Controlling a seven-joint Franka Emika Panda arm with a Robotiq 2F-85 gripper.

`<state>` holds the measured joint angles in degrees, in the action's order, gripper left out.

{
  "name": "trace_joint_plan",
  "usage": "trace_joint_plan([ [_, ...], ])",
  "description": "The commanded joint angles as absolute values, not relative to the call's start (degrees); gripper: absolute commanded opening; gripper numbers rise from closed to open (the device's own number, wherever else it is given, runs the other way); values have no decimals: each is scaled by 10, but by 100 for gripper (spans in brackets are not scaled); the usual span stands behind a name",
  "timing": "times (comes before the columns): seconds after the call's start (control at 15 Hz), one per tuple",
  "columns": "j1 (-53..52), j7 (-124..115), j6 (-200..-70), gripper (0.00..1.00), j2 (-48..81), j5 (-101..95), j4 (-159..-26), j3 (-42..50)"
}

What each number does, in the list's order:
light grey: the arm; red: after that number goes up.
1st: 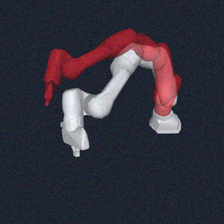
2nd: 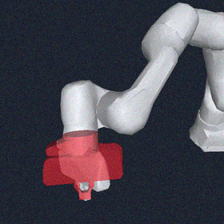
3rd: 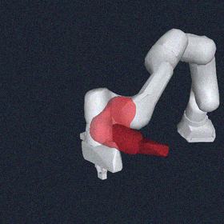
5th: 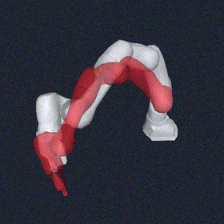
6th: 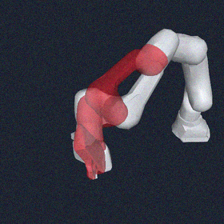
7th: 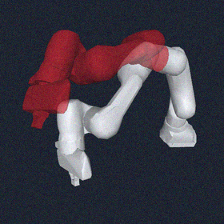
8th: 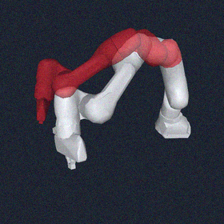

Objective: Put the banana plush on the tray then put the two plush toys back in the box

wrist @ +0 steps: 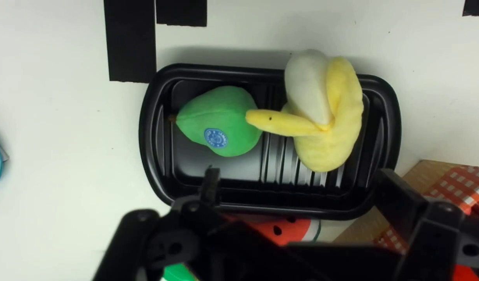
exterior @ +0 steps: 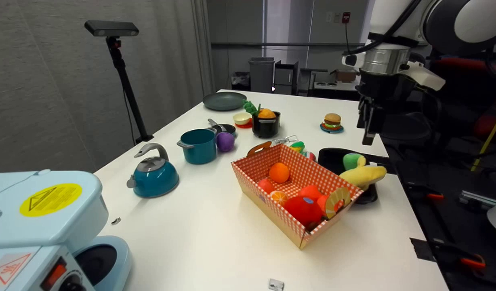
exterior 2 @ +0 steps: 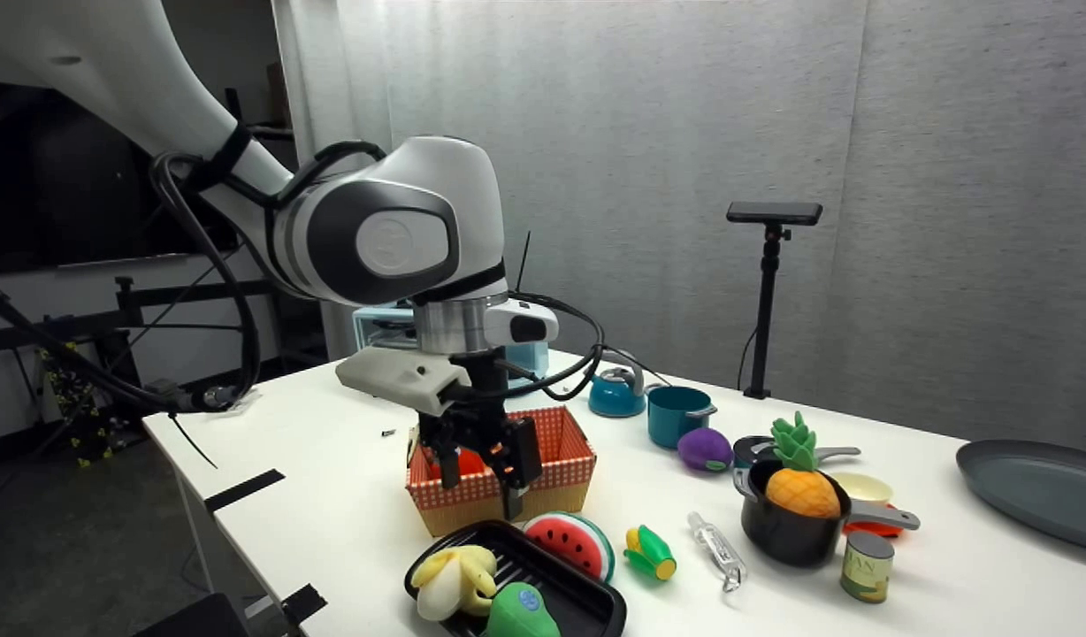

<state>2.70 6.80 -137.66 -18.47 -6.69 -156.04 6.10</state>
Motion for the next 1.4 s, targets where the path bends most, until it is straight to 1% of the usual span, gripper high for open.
trace_joint_plan([
  [0.0,40,79,-1375,100,-172,-59,-1559,68],
  [0.8,55,84,-1402,100,-109,-12,-1543,98],
  [1.33,76,84,-1446,100,-64,-9,-1560,112],
])
